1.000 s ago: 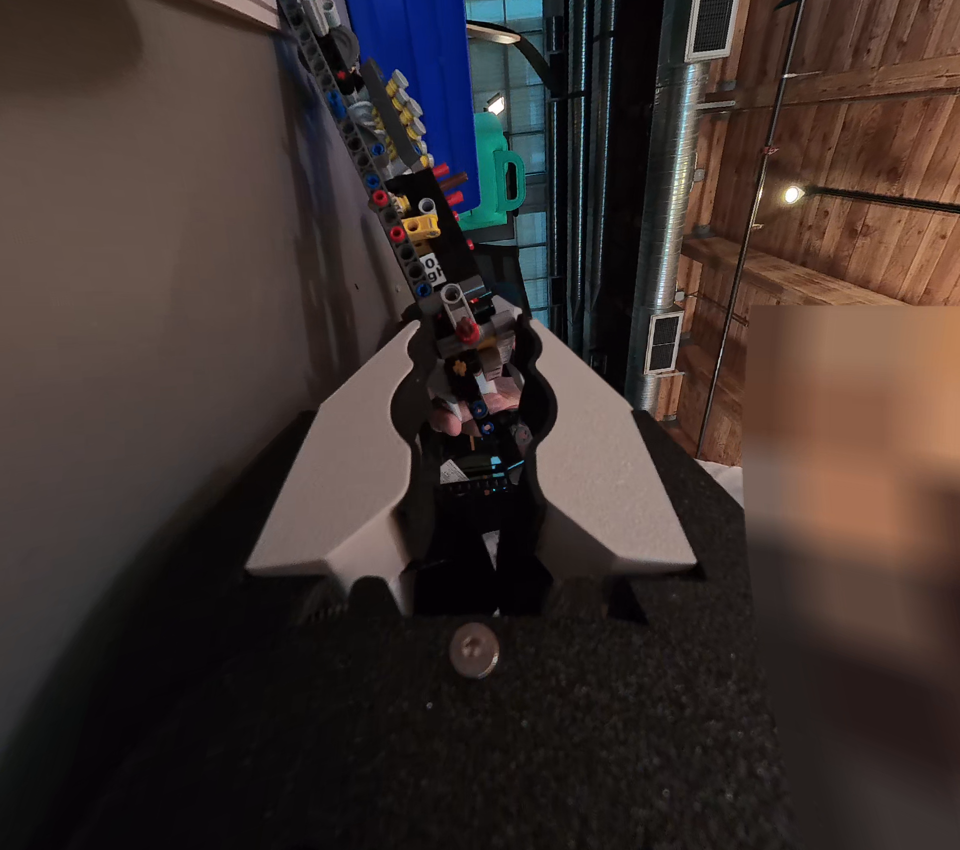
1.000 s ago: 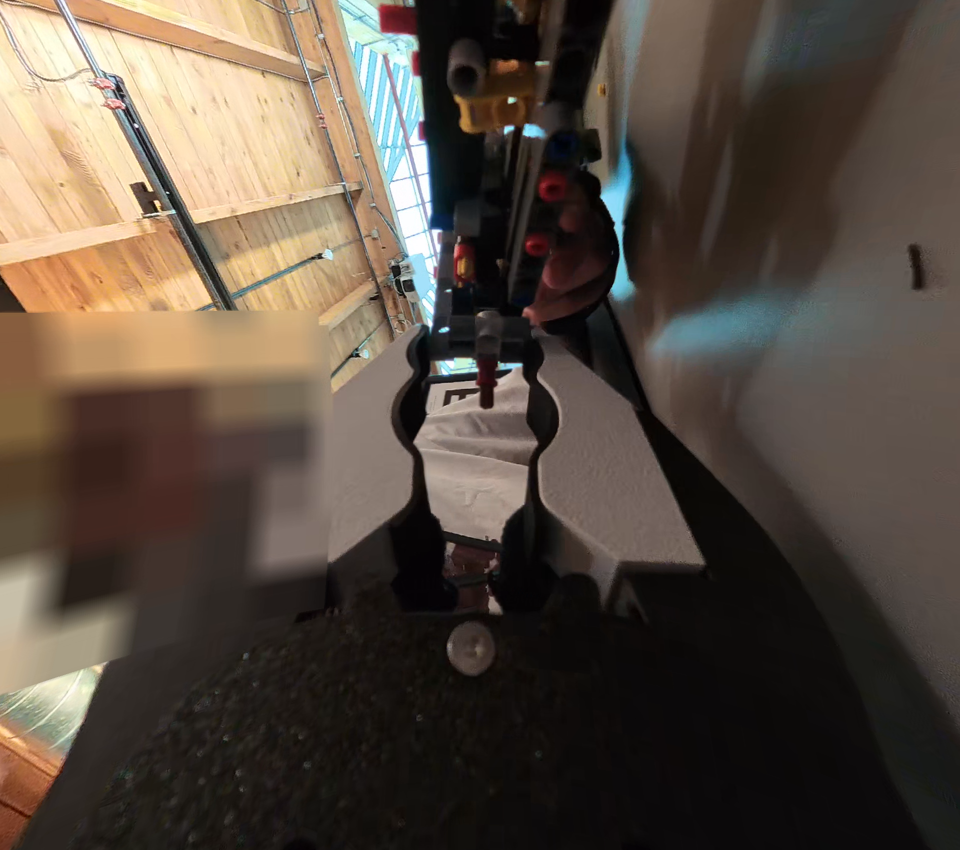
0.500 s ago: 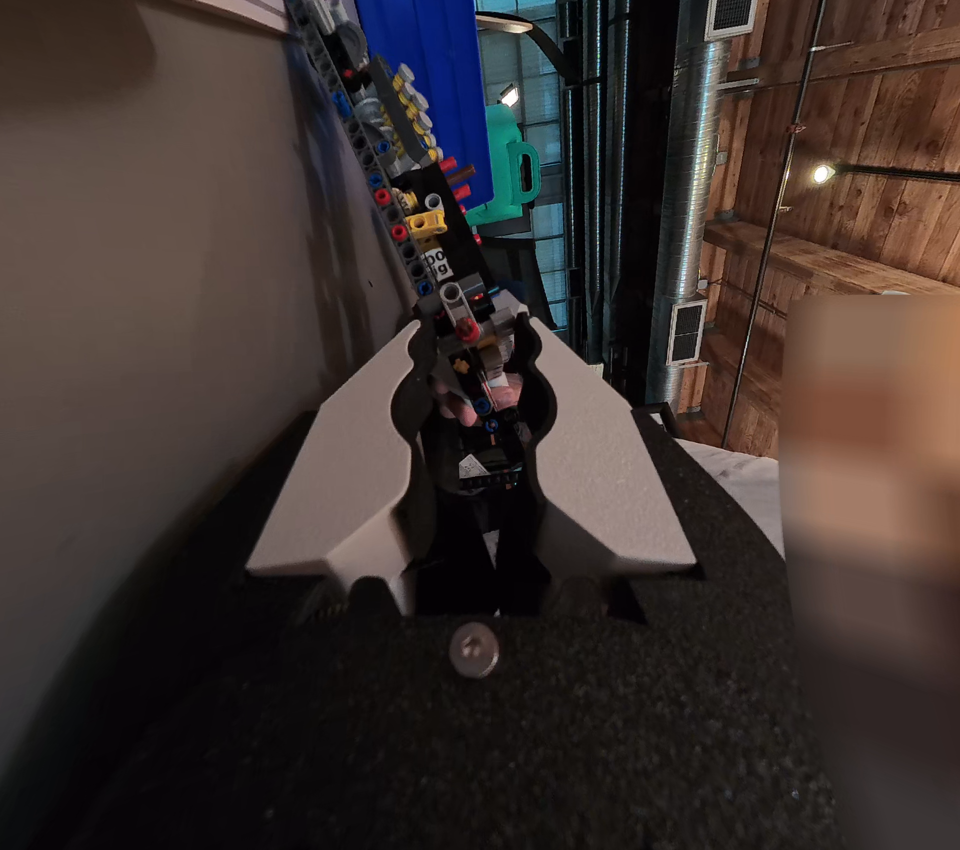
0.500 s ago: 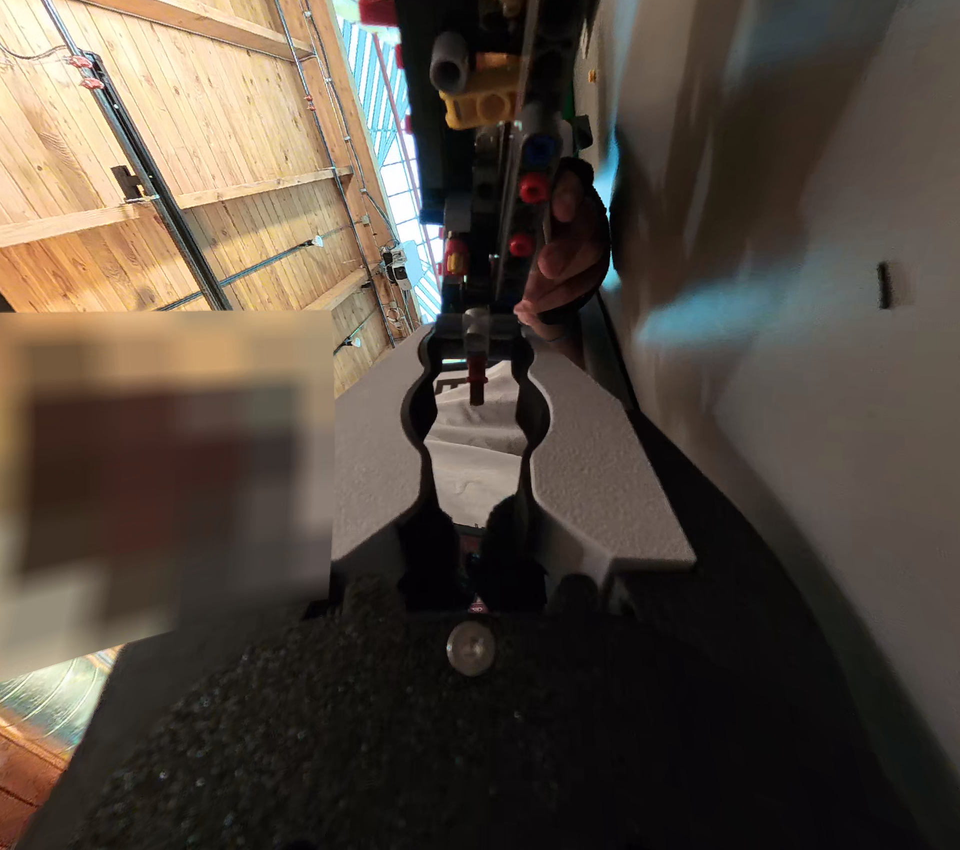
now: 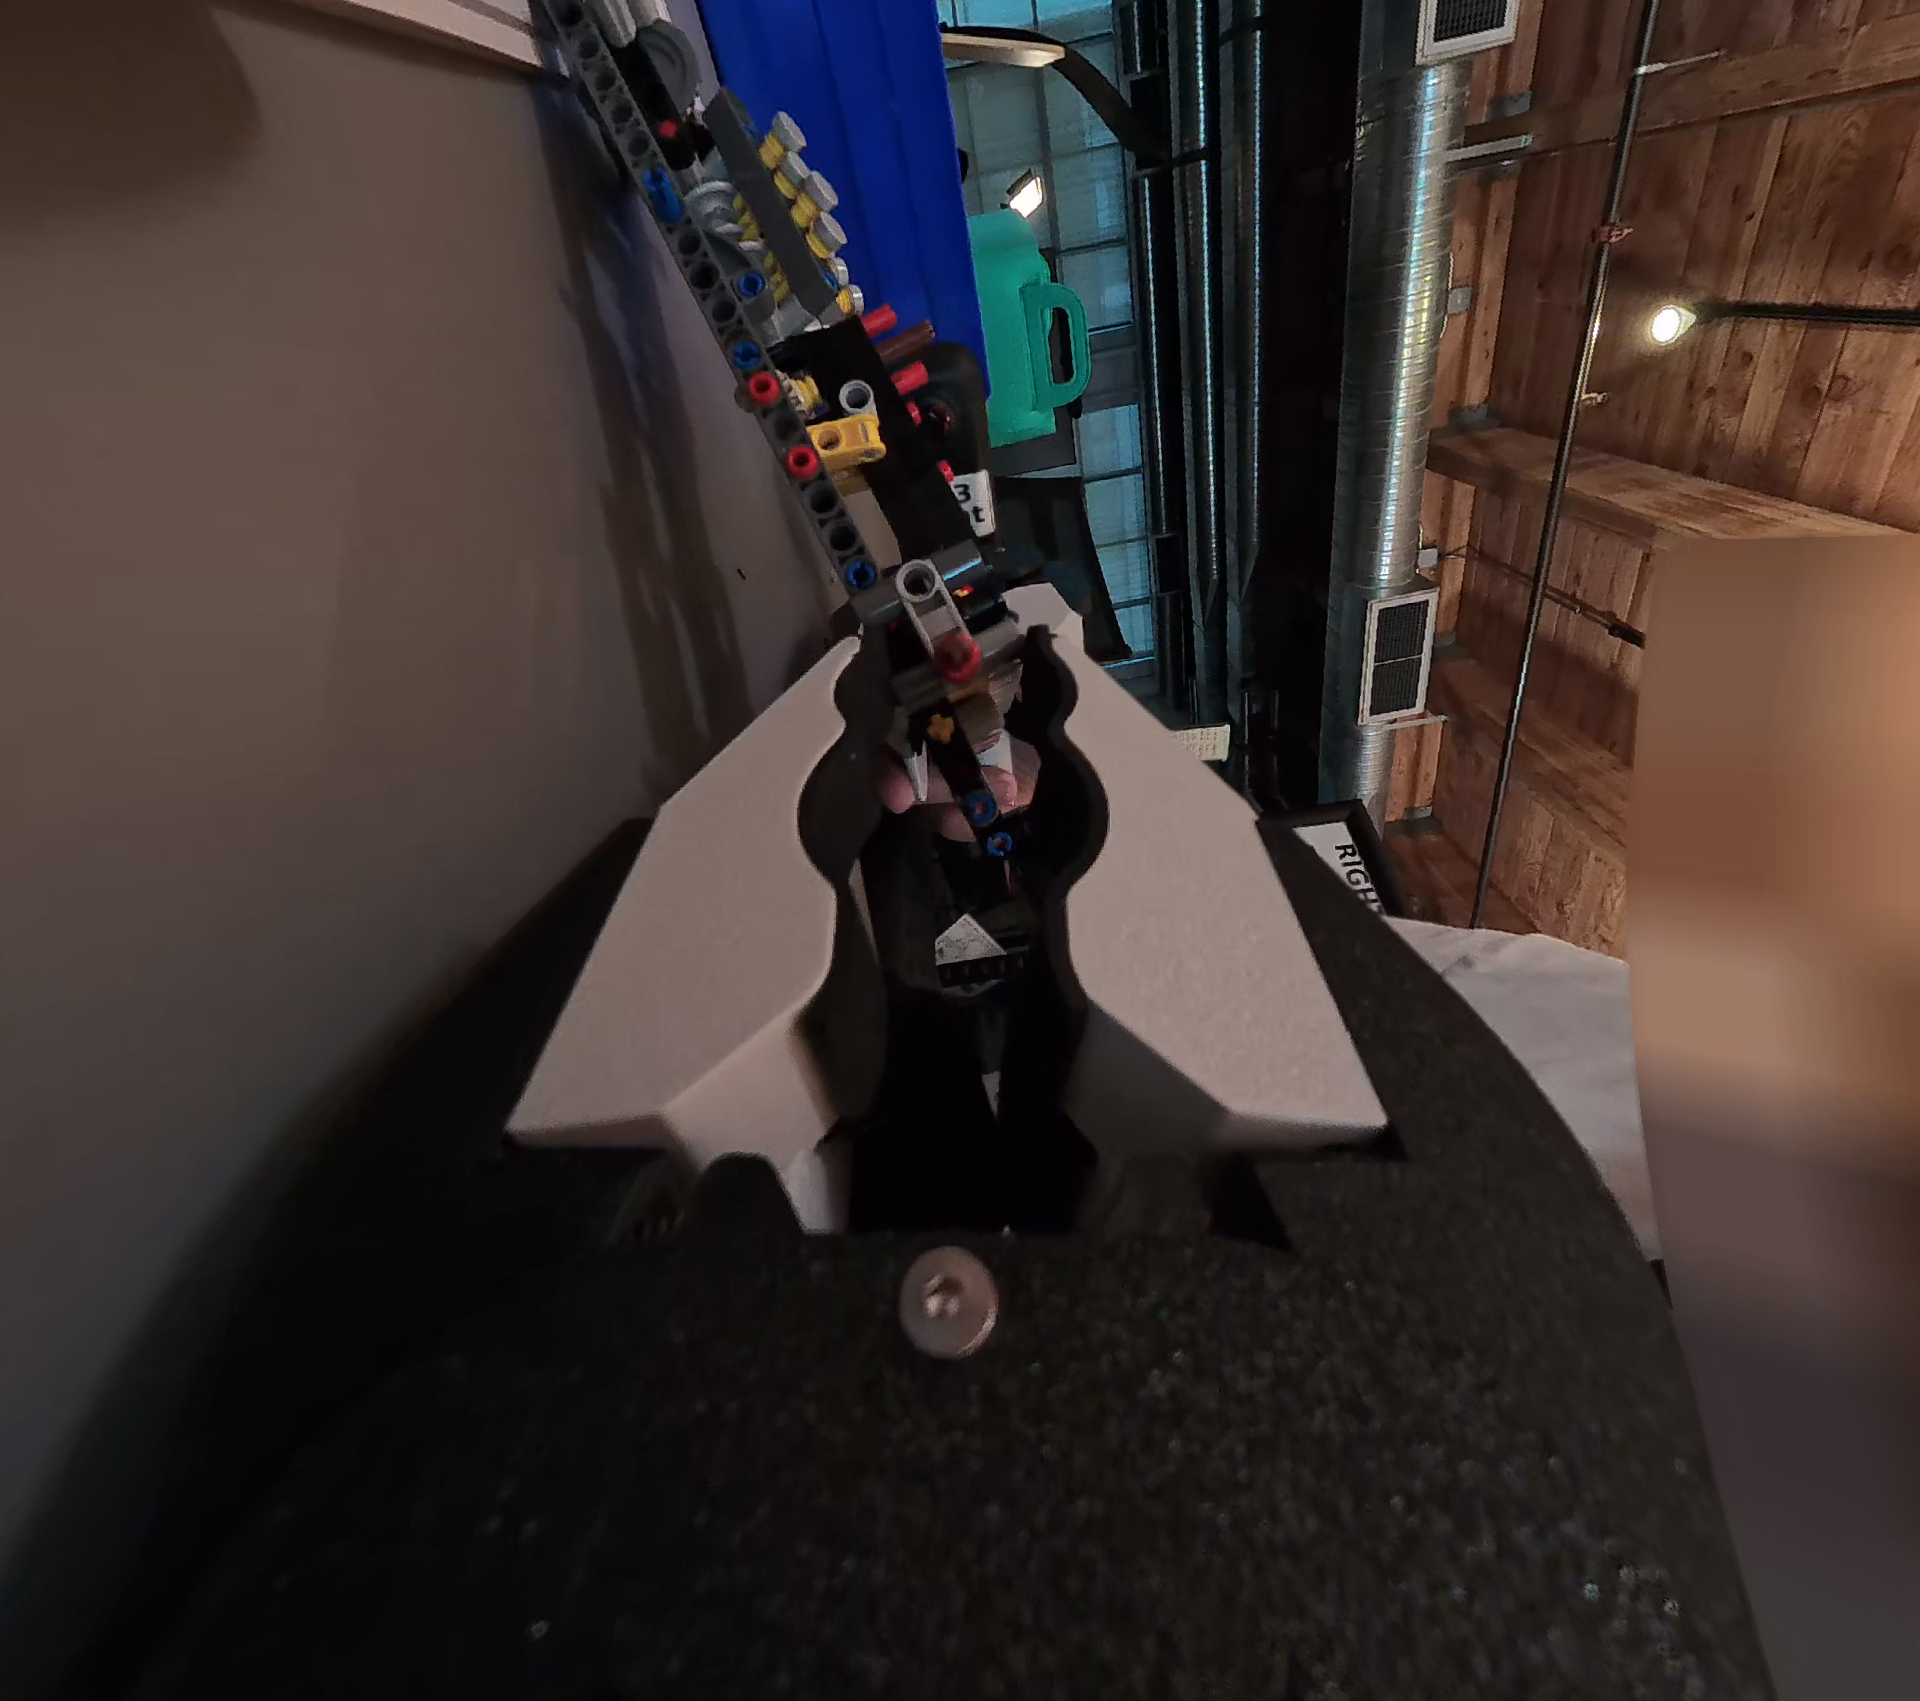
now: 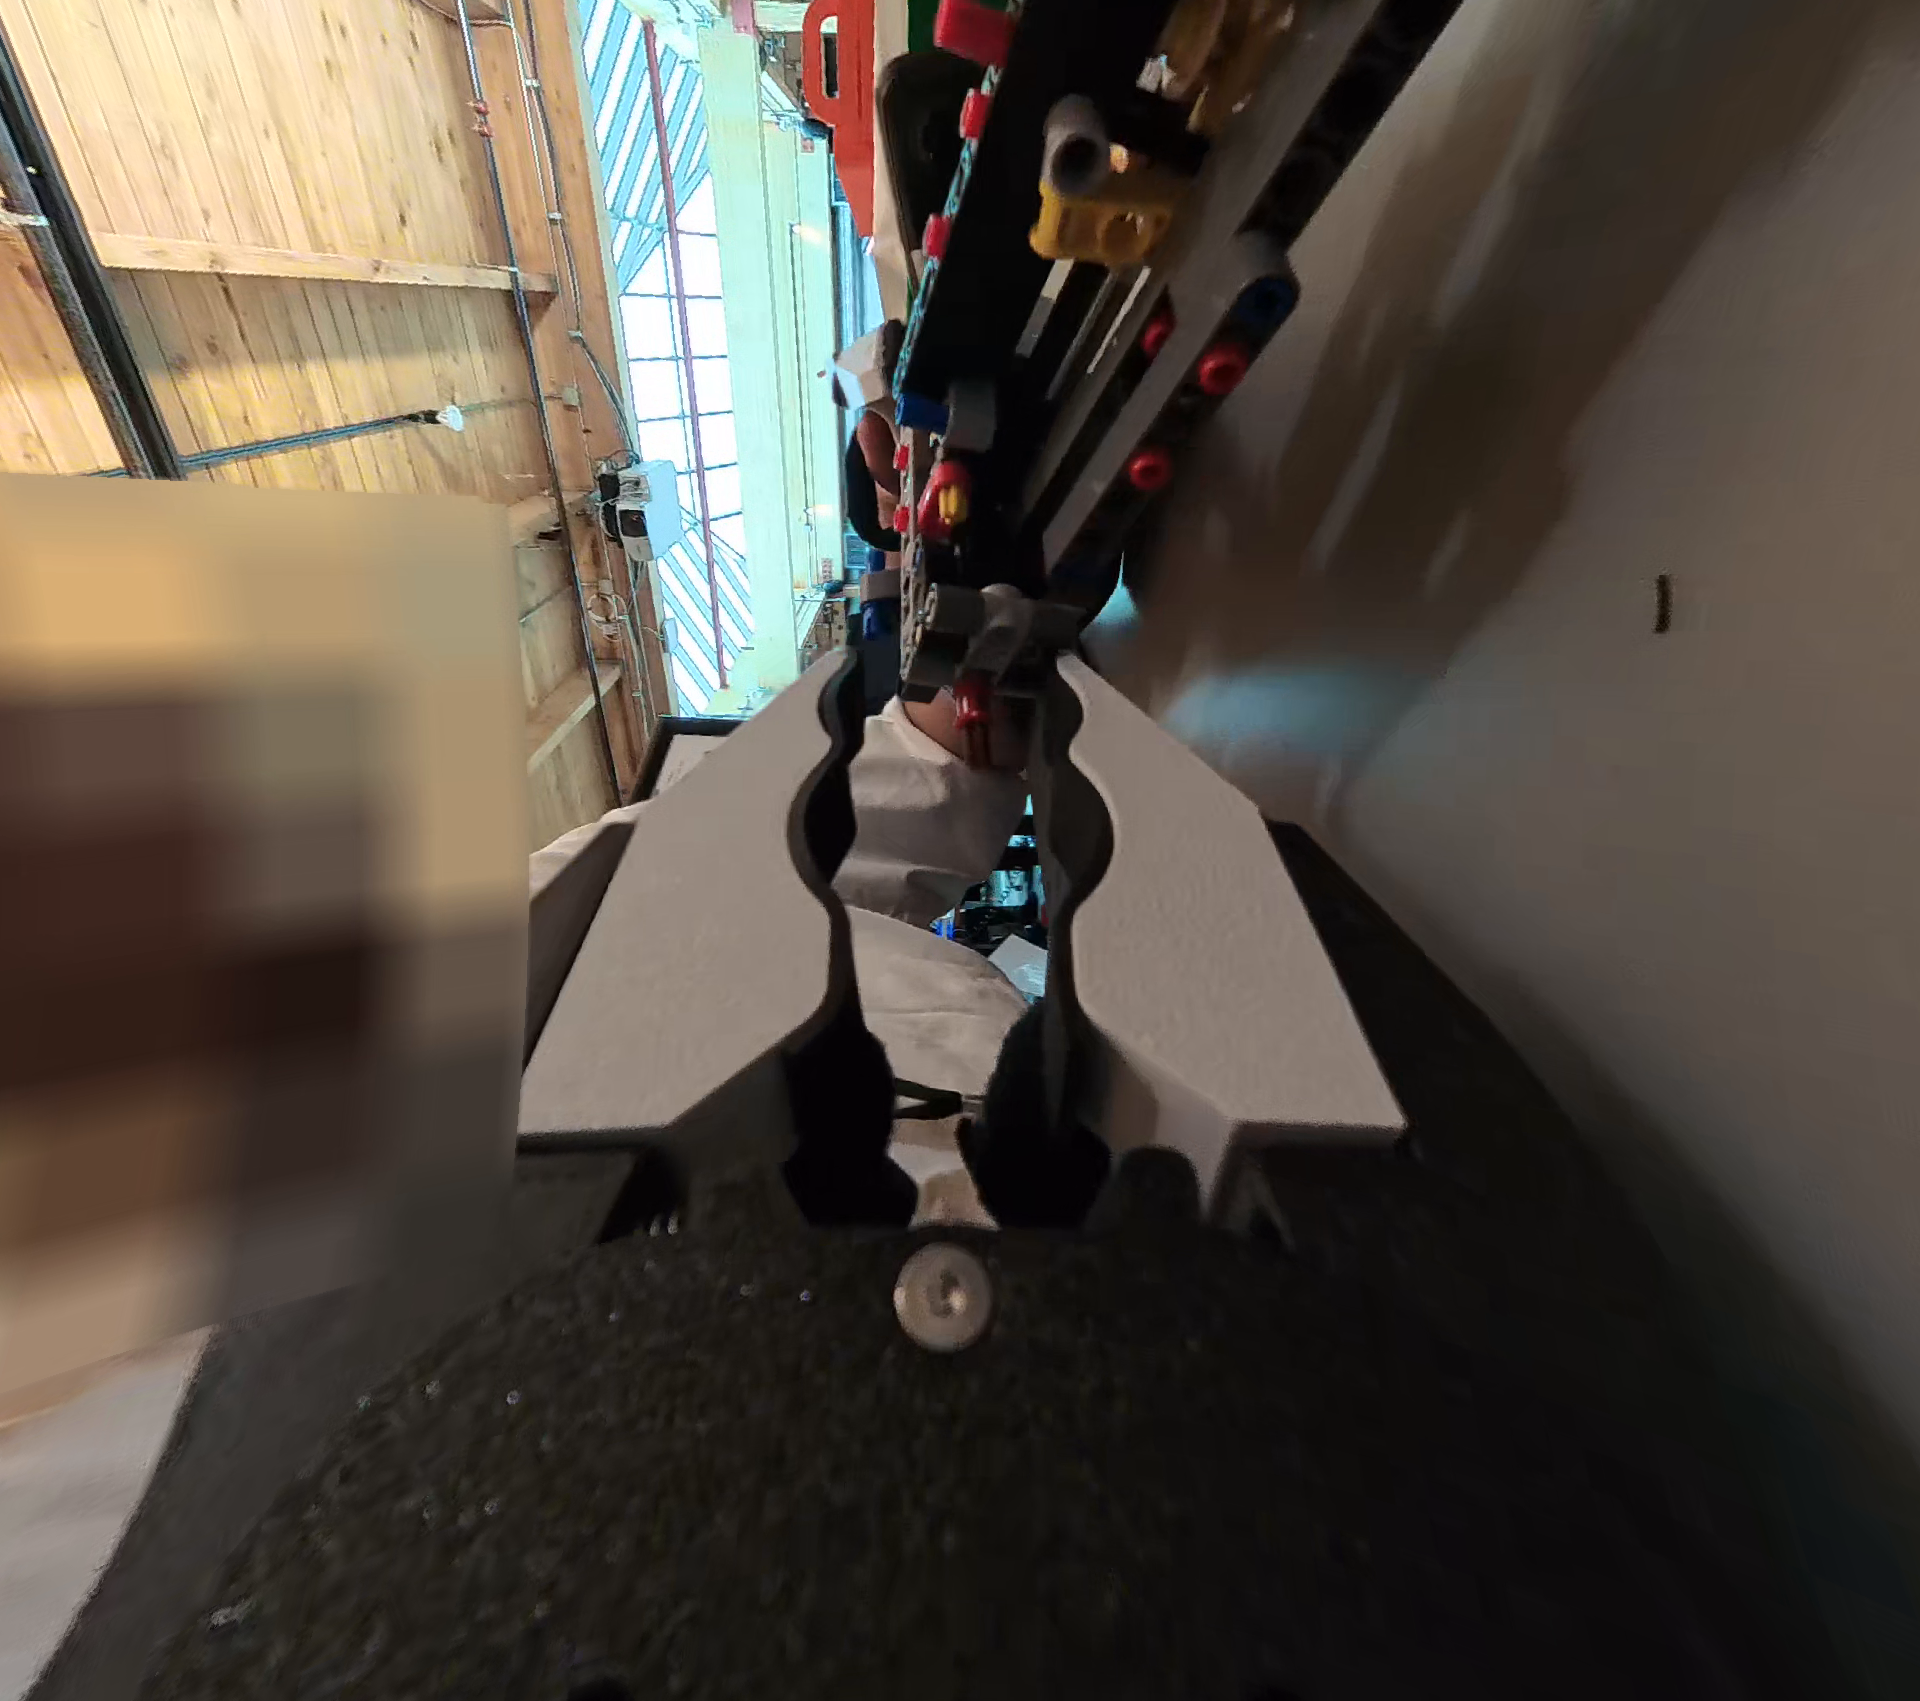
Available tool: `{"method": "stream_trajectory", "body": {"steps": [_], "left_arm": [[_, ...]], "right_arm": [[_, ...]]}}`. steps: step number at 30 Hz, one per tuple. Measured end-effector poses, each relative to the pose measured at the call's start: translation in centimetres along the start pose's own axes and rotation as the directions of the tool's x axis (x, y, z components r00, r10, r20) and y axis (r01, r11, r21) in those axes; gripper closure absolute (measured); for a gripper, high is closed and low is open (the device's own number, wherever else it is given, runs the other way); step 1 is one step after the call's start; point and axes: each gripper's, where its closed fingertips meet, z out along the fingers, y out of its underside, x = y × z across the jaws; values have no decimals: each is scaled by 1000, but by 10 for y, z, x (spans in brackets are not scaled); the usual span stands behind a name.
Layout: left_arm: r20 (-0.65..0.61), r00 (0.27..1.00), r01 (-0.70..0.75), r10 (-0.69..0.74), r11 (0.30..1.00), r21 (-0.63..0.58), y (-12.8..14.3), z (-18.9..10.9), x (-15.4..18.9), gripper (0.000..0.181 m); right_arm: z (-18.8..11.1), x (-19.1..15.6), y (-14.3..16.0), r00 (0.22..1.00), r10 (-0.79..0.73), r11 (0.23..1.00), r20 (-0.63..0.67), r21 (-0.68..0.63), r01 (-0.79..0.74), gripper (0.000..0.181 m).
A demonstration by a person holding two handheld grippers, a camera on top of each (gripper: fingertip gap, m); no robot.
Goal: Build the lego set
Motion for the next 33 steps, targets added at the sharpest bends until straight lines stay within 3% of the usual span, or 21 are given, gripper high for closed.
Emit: {"method": "stream_trajectory", "body": {"steps": [10, 15, 17, 20, 23, 26, 28, 31, 33], "left_arm": [[13, 1000, -14, 15, 998, -57, 2, 0, -3, 157], [52, 996, -68, 73, 994, -81, 6, 1, -6, 157], [57, 996, -56, 61, 994, -95, 9, 2, -8, 157], [71, 995, -66, 72, 994, -90, 9, 3, -9, 157], [75, 995, -54, 60, 996, -77, 7, 2, -10, 158], [90, 993, -69, 77, 994, -85, 9, 3, -11, 157], [90, 993, -66, 74, 994, -90, 10, 3, -12, 157], [86, 995, -50, 57, 995, -82, 8, 3, -12, 157], [86, 995, -47, 56, 993, -104, 12, 3, -12, 158]], "right_arm": [[0, 4, -5, 998, 62, 998, 28, 15, -62, 158], [-1, 8, -3, 999, -1, 1000, -46, -1, 1, 157], [-6, 16, 0, 980, -126, 992, -157, -35, 122, 157], [-21, 27, -3, 835, -402, 915, -377, -124, 385, 145], [-36, 18, -18, 485, -682, 692, -548, -266, 672, 146], [-24, -3, -20, 257, -792, 501, -554, -349, 792, 144], [-16, 1, -19, 205, -807, 474, -554, -398, 786, 143], [-4, 12, -11, 256, -823, 497, -507, -423, 758, 143], [-2, 17, -13, 225, -832, 475, -507, -441, 762, 150]]}}
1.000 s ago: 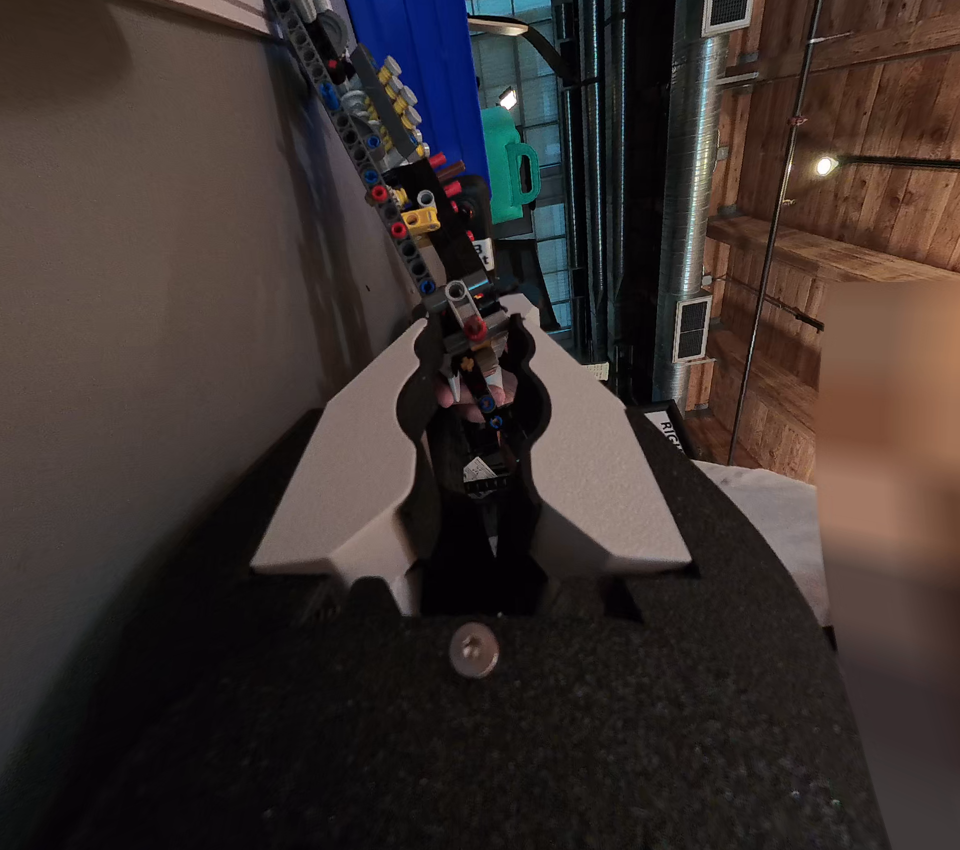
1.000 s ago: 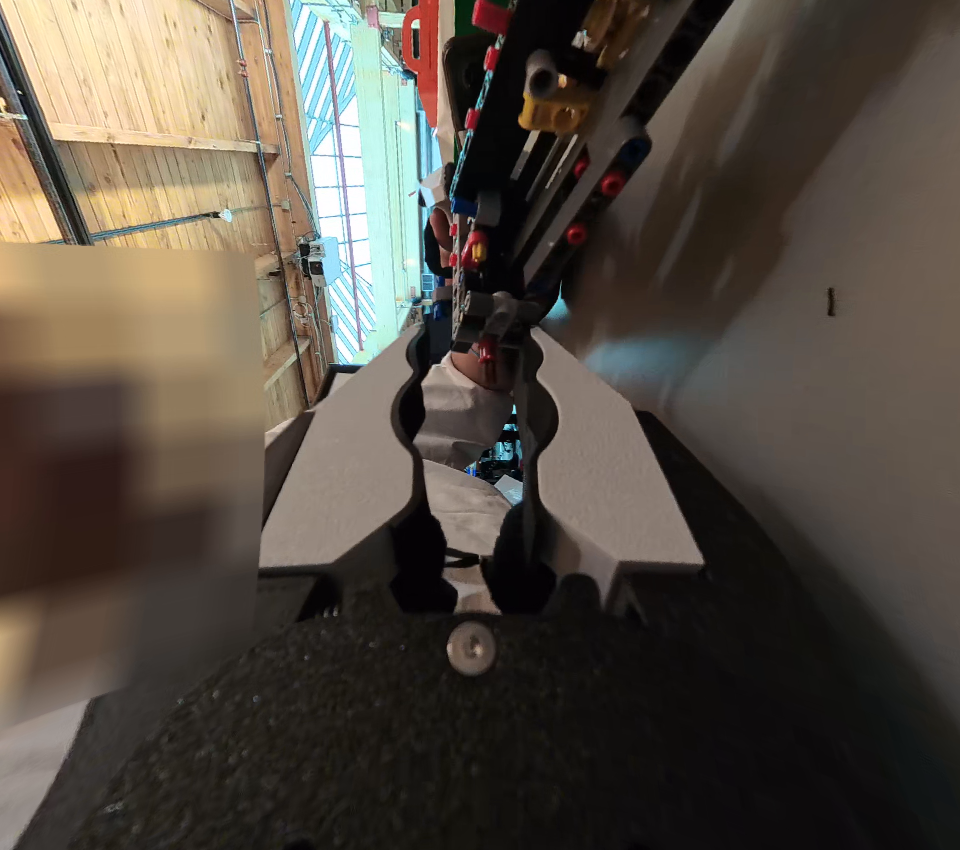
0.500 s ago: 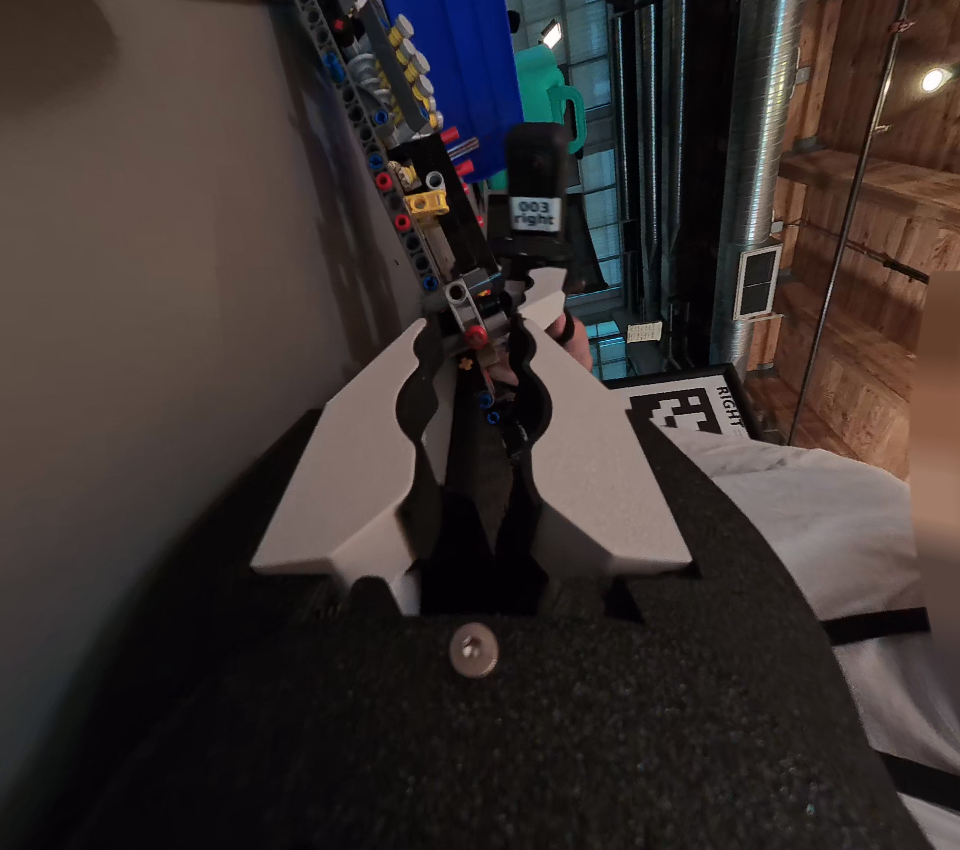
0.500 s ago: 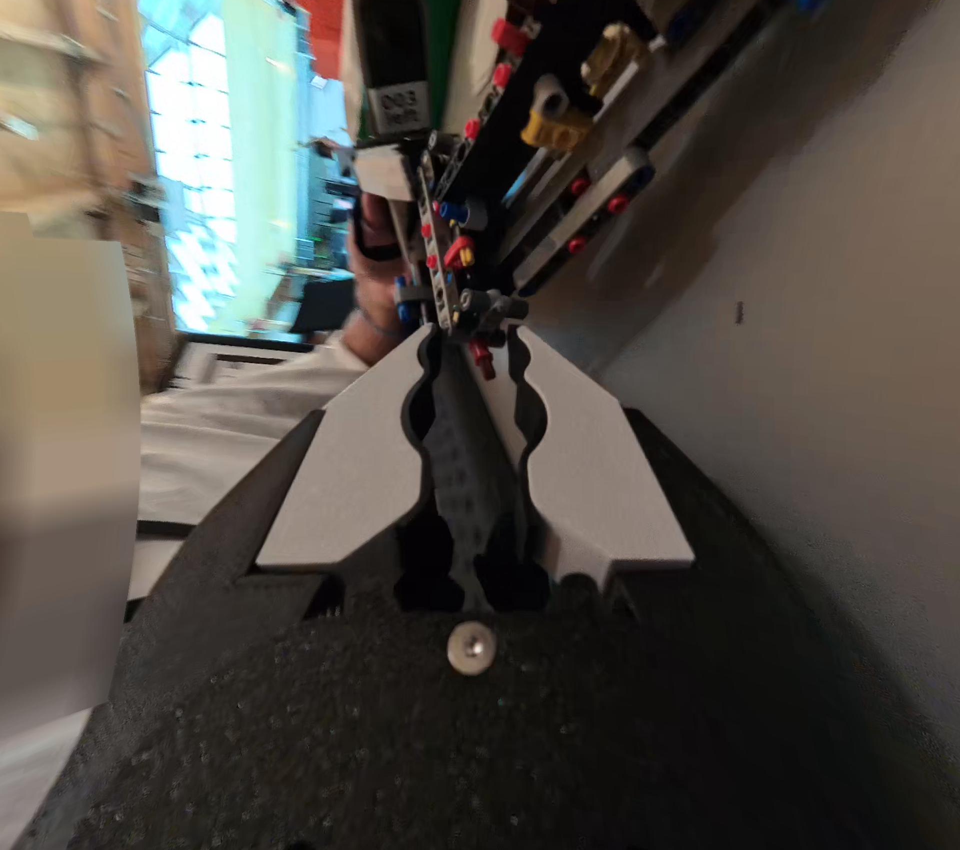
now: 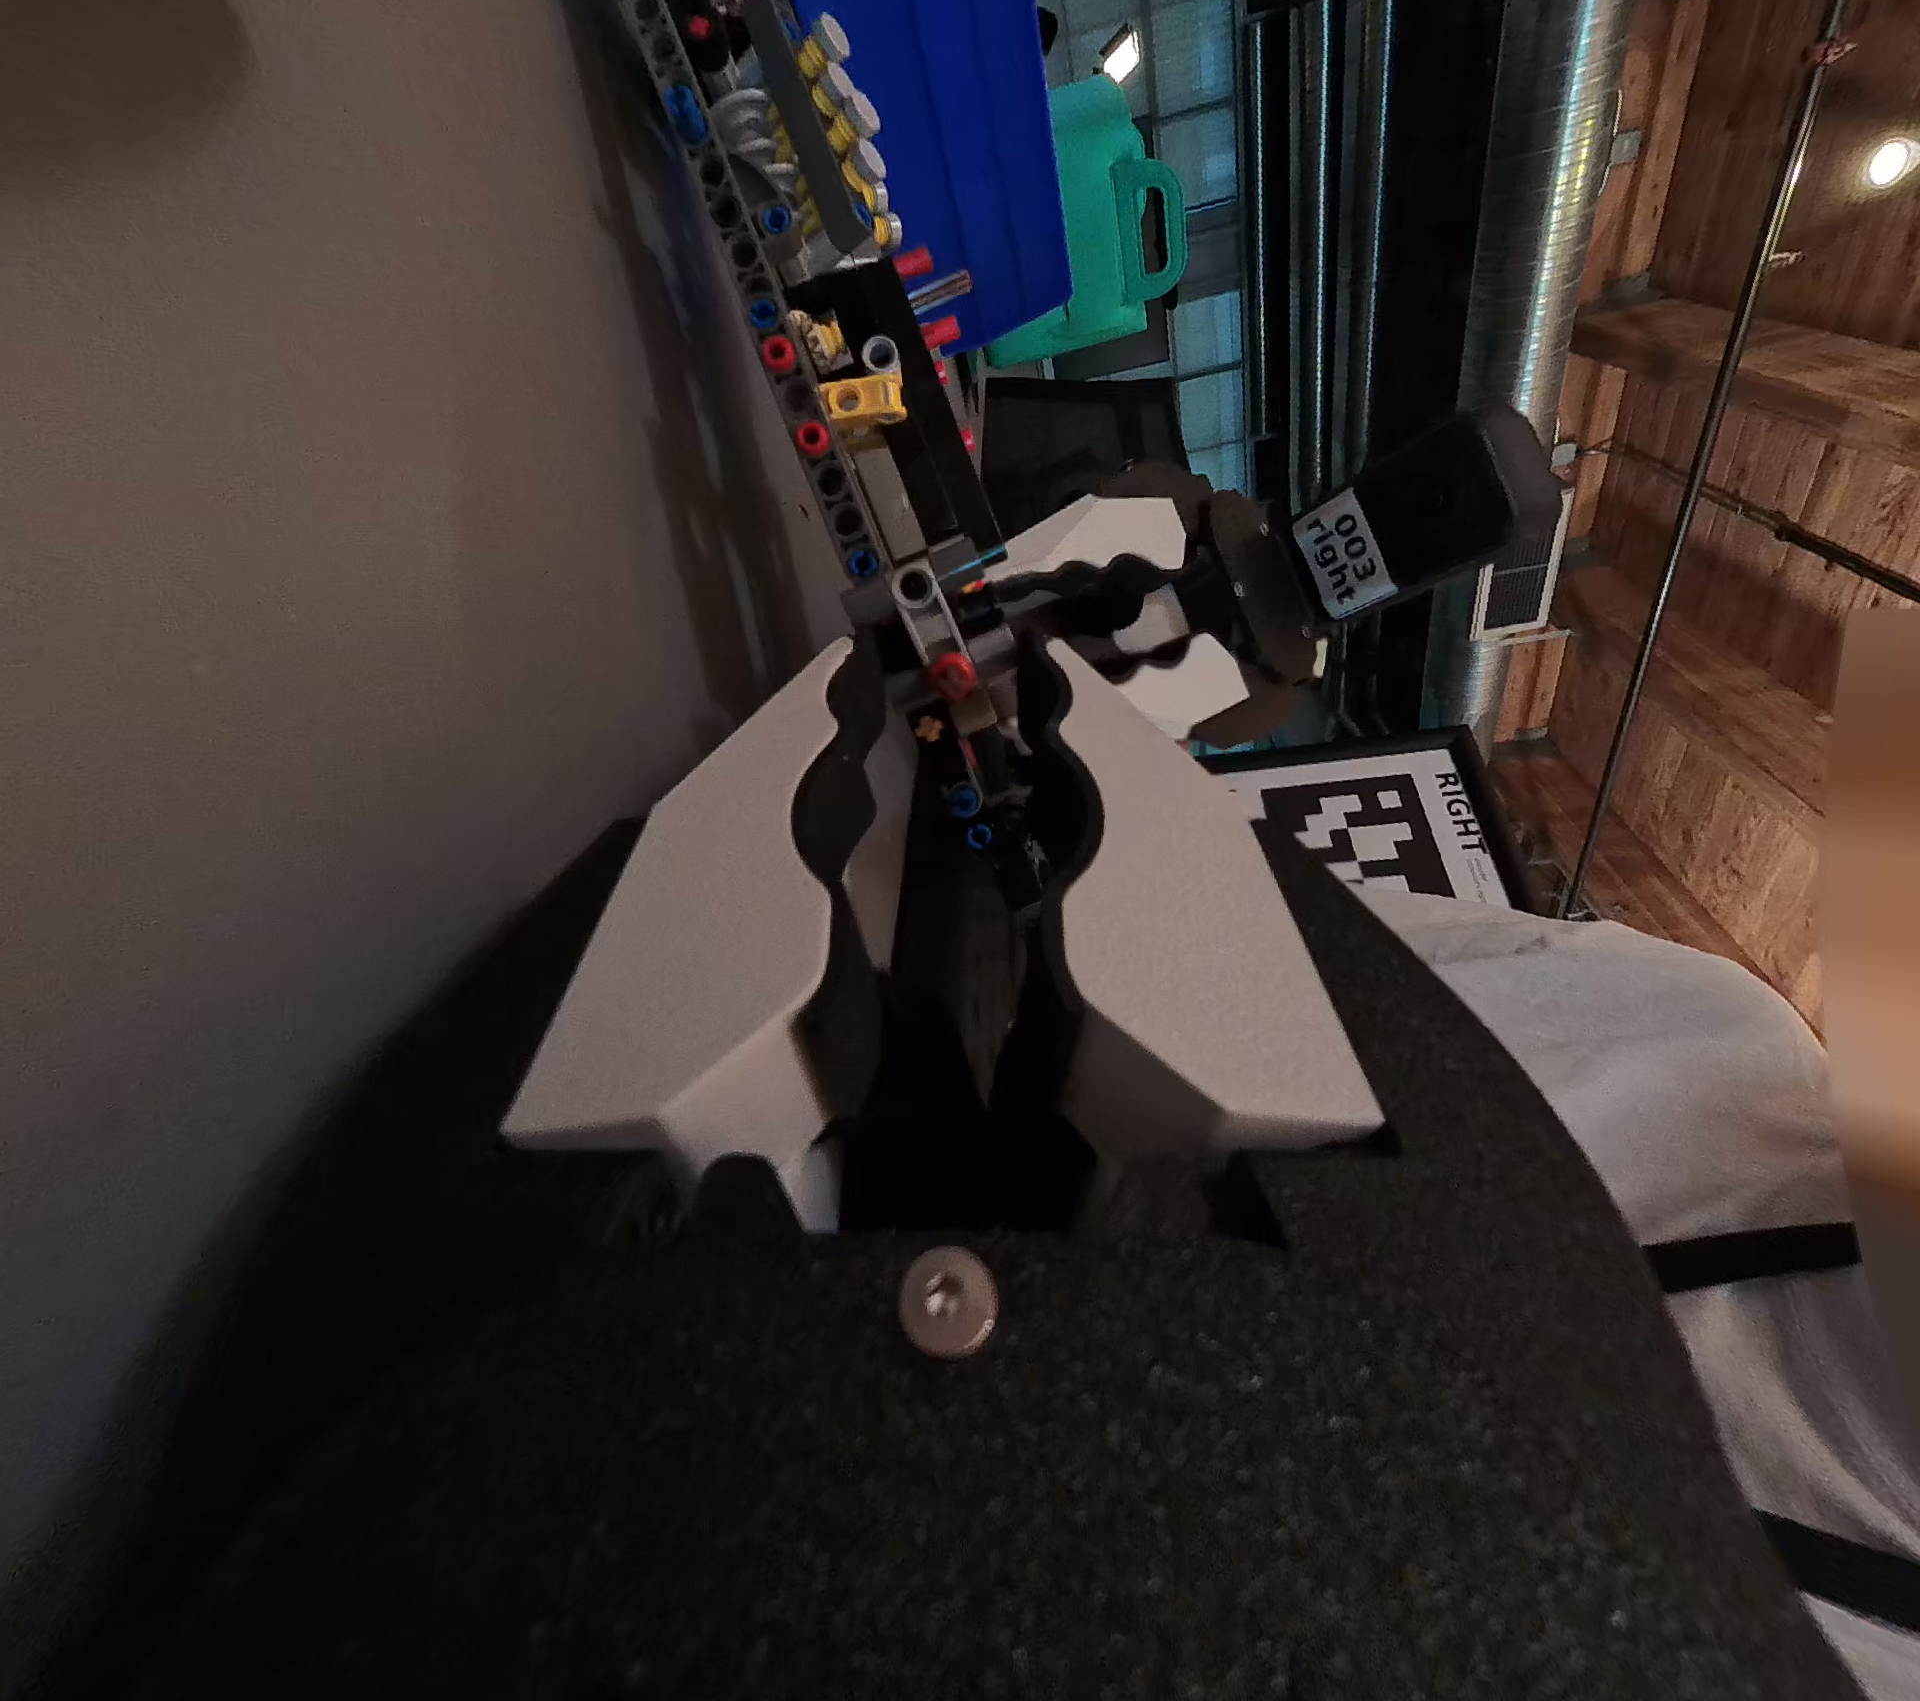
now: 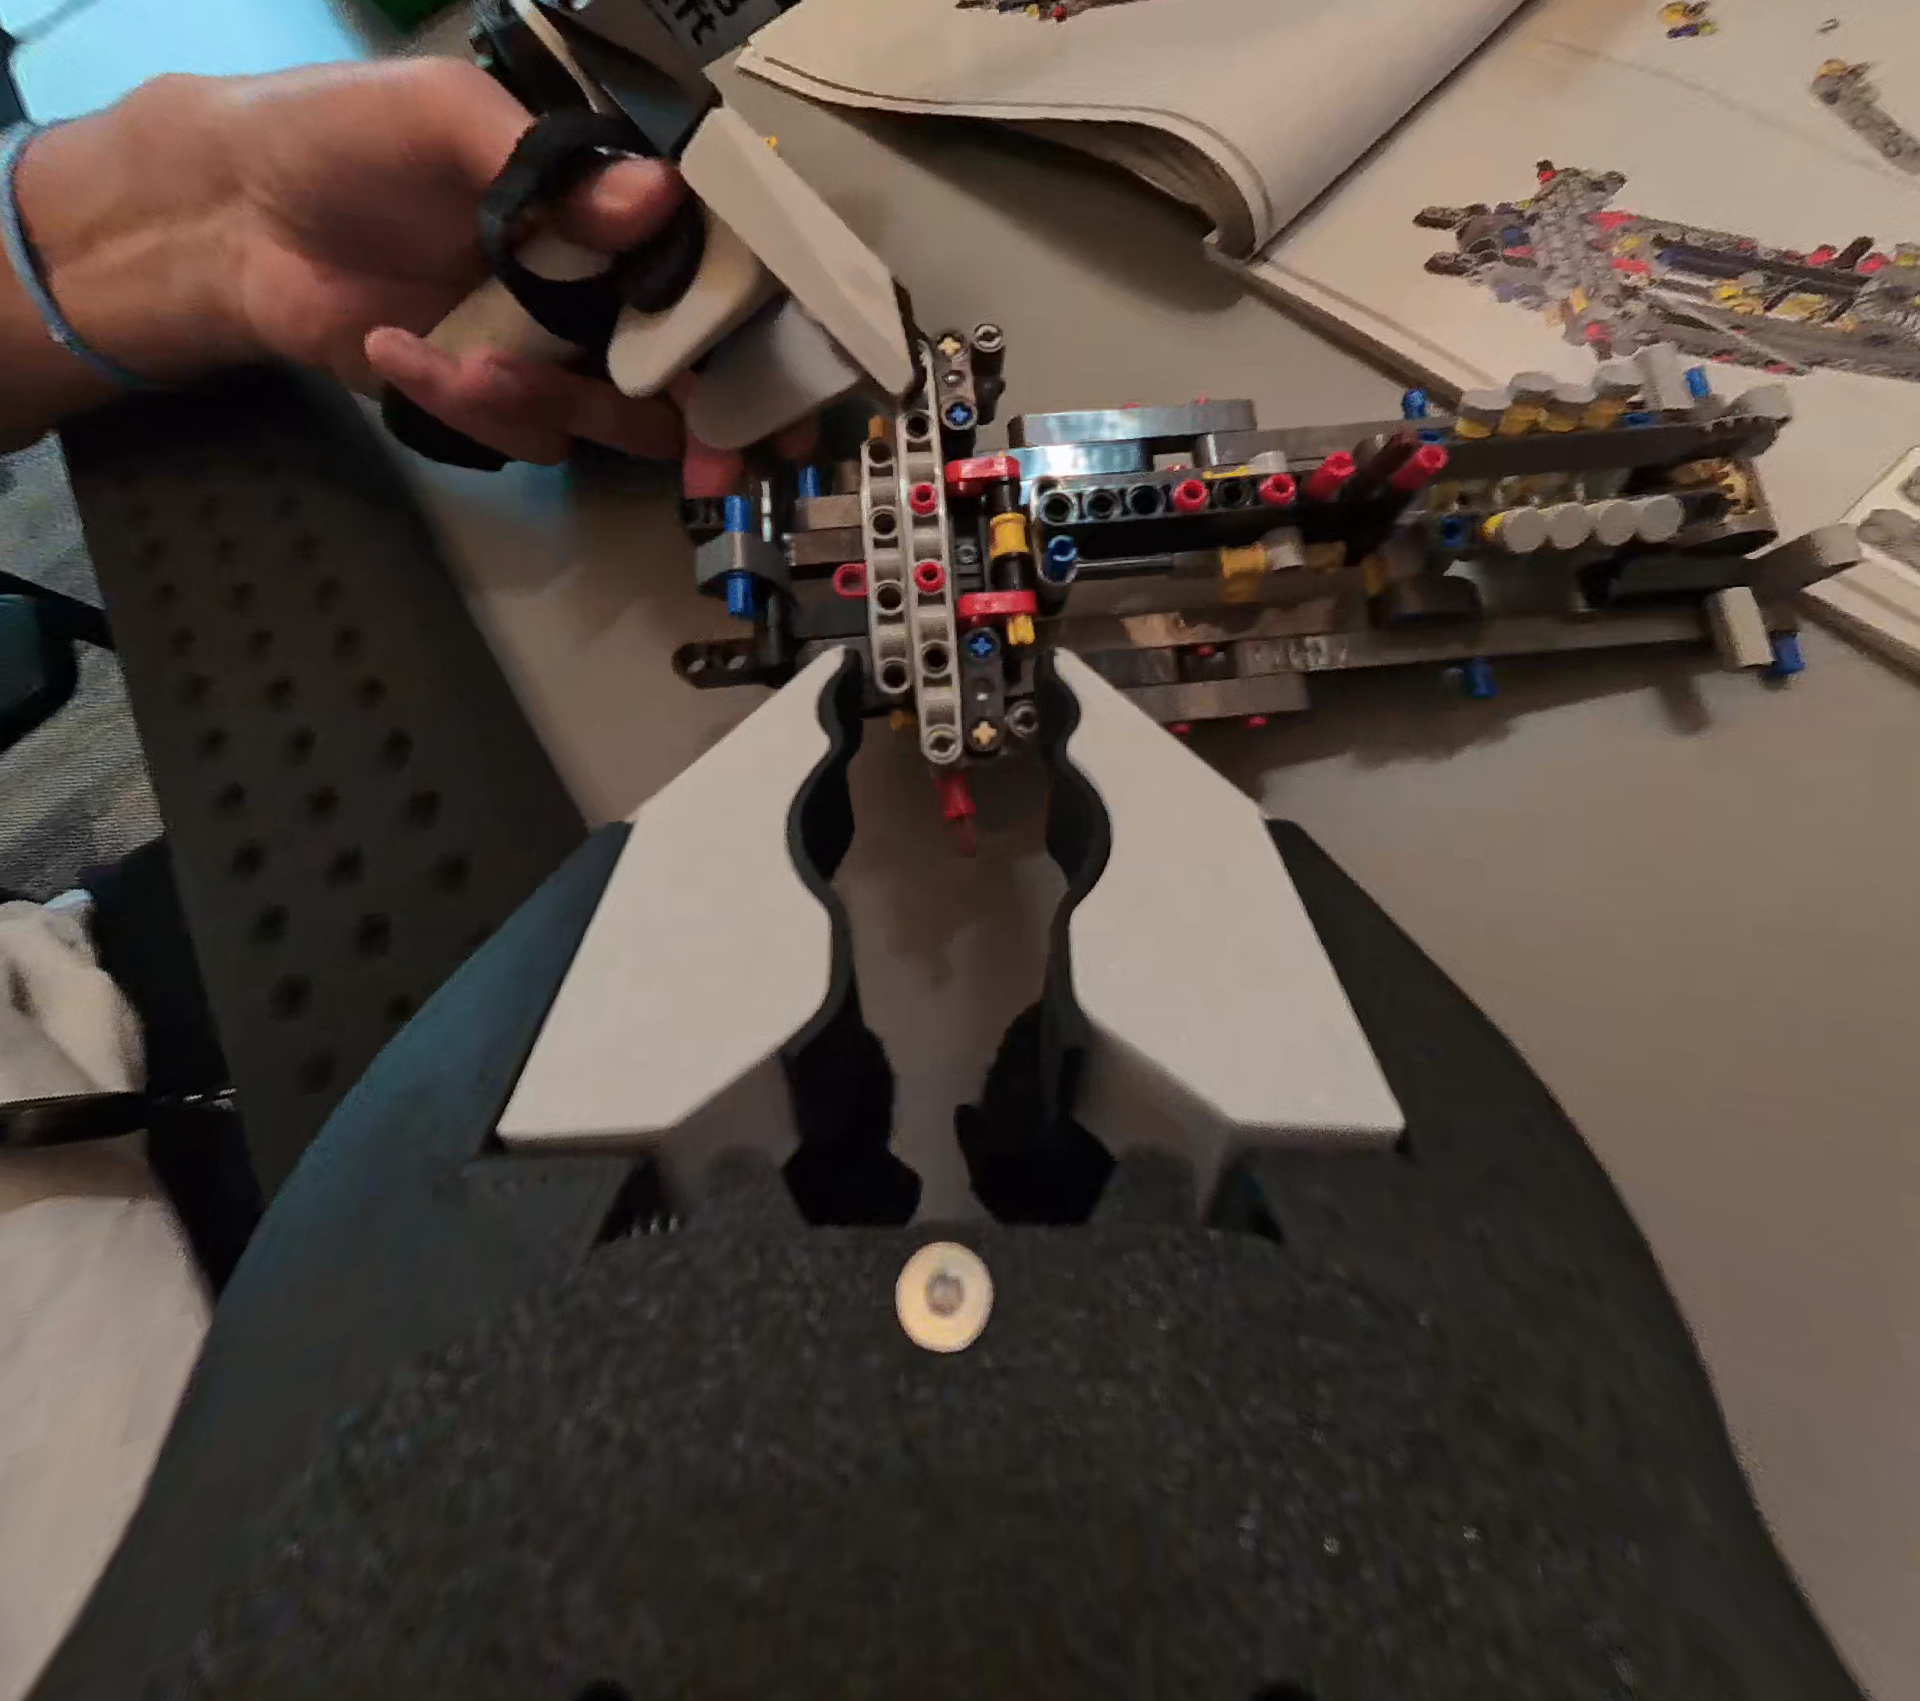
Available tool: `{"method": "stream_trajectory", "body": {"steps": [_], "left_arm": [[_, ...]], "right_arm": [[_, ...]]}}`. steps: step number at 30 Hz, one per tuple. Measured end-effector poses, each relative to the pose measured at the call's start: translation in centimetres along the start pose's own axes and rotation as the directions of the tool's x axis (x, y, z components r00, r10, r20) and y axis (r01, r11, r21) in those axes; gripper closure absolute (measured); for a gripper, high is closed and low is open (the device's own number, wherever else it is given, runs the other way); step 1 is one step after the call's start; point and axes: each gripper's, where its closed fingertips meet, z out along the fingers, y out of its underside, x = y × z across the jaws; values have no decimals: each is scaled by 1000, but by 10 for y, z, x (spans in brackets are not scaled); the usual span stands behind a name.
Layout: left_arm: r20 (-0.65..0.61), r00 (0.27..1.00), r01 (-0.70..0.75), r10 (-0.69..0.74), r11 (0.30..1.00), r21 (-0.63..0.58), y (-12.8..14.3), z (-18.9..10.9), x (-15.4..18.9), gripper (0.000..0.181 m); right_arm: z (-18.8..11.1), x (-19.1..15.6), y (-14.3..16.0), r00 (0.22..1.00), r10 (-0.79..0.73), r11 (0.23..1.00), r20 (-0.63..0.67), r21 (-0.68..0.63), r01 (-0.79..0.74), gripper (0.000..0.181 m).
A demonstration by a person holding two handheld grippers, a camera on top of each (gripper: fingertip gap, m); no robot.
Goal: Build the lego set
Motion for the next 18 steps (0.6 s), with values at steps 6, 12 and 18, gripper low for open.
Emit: {"method": "stream_trajectory", "body": {"steps": [6, 12, 18], "left_arm": [[56, 992, -113, 115, 993, -40, 0, 0, -2, 155], [181, 935, -290, 305, 951, -106, -5, -6, -11, 134], [345, 835, -480, 428, 874, 78, -60, -48, -8, 143]], "right_arm": [[4, 1, 5, 995, -72, 997, -69, -39, 69, 166], [11, -2, 14, 974, -64, 992, -216, -120, 38, 167], [26, -2, 21, 956, -49, 987, -289, -164, 2, 166]]}}
